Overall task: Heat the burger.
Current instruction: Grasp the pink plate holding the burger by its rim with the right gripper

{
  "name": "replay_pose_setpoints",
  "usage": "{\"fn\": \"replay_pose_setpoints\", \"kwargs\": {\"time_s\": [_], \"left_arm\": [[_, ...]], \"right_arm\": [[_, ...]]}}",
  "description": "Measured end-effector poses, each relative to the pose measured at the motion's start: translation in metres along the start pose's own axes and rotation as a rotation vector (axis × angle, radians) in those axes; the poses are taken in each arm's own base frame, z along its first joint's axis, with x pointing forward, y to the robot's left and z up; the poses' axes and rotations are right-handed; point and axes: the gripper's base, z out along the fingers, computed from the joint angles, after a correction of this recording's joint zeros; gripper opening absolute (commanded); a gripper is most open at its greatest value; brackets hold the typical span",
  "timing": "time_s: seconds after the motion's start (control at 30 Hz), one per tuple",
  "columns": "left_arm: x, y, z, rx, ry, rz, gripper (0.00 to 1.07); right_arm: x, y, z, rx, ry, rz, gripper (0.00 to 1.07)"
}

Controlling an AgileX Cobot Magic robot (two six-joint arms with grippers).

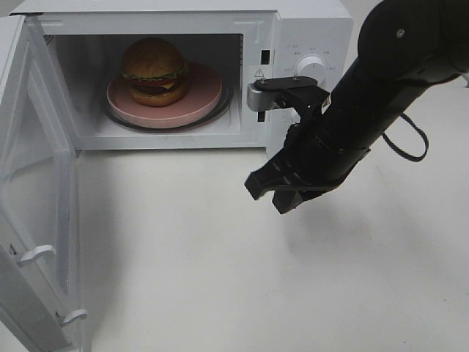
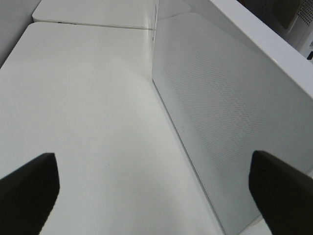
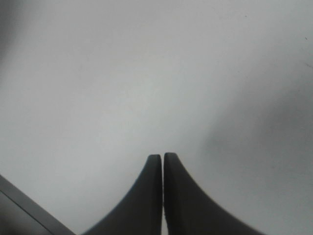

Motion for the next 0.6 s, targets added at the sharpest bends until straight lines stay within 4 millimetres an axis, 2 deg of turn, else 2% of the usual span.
{"fn": "replay_pose_setpoints", "kwargs": {"time_s": [0.03, 0.07, 0.1, 0.13, 0.17, 0.27, 0.33, 0.53, 0.6], "left_arm": [[0.000, 0.000, 0.000, 0.000, 0.000, 0.000, 0.98], [0.000, 0.000, 0.000, 0.000, 0.000, 0.000, 0.98], [0.000, 0.000, 0.000, 0.000, 0.000, 0.000, 0.98], [0.000, 0.000, 0.000, 0.000, 0.000, 0.000, 0.98], [0.000, 0.000, 0.000, 0.000, 0.000, 0.000, 0.98], [0.000, 0.000, 0.000, 0.000, 0.000, 0.000, 0.98], [0.000, 0.000, 0.000, 0.000, 0.000, 0.000, 0.98], [0.000, 0.000, 0.000, 0.000, 0.000, 0.000, 0.98], [0.000, 0.000, 0.000, 0.000, 0.000, 0.000, 0.98]], "right_arm": [[0.000, 0.000, -0.002, 0.004, 0.019, -0.057, 0.00], [0.000, -0.001, -0.006, 0.013, 0.060, -0.196, 0.00], [0.000, -0.001, -0.006, 0.013, 0.060, -0.196, 0.00], [0.000, -0.002, -0.008, 0.016, 0.076, -0.269, 0.00], [0.000, -0.003, -0.011, 0.019, 0.096, -0.395, 0.00], [-0.001, -0.003, -0.012, 0.021, 0.103, -0.461, 0.00], [-0.001, -0.006, -0.014, 0.035, 0.127, -0.659, 0.00], [-0.002, -0.011, -0.016, 0.080, 0.161, -0.803, 0.01], [-0.005, -0.013, -0.019, 0.136, 0.193, -0.922, 0.07]]}}
